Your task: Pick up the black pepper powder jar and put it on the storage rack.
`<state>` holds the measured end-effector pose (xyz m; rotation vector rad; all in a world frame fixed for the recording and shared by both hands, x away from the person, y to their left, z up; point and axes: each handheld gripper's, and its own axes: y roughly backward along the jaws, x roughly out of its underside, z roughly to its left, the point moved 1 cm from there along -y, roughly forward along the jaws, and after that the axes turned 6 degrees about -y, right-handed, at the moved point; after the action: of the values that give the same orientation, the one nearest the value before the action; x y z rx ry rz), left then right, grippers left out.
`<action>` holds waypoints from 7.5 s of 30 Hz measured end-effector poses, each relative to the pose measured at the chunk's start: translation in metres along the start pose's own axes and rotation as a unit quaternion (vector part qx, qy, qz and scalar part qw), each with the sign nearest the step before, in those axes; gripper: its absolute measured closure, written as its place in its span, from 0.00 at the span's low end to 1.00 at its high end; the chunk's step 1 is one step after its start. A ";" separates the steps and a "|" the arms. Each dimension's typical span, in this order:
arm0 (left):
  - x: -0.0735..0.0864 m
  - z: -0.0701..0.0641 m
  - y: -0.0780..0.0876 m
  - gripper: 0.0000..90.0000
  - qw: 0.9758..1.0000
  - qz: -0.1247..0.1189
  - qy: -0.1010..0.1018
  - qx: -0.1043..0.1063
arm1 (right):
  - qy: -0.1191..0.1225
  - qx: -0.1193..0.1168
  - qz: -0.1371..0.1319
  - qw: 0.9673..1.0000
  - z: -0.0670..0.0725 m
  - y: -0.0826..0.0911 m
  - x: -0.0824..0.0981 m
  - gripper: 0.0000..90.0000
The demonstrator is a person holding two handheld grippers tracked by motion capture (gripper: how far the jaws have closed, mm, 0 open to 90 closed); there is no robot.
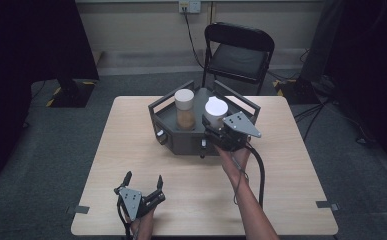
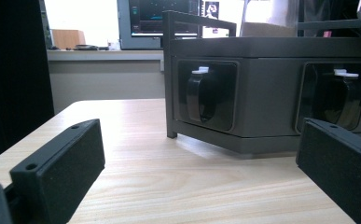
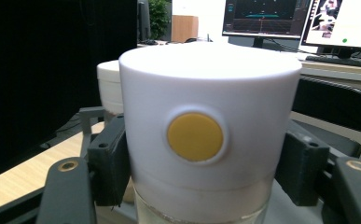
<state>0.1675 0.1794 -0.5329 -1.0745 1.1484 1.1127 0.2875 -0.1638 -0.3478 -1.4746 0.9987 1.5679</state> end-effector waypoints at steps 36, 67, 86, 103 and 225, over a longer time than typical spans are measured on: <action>0.000 0.001 0.000 0.00 1.000 0.000 0.000 0.003 | -0.006 0.037 0.018 0.999 -0.003 -0.062 0.013 0.33; 0.000 0.000 0.000 0.00 1.000 0.000 0.000 0.000 | -0.024 0.027 0.030 0.999 -0.013 -0.063 0.012 0.32; 0.000 0.000 0.000 0.00 1.000 0.000 0.000 0.000 | -0.021 0.025 0.011 0.999 -0.014 -0.054 0.013 0.00; 0.000 0.000 0.000 0.00 1.000 0.000 0.000 0.001 | -0.020 0.029 -0.005 0.999 -0.010 -0.033 0.017 0.00; 0.000 0.001 0.000 0.00 1.000 0.000 -0.001 0.003 | -0.026 0.118 -0.061 0.991 0.014 0.119 0.152 0.00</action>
<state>0.1677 0.1801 -0.5330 -1.0693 1.1493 1.1087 0.1656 -0.1990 -0.4937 -1.2986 1.0070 1.3457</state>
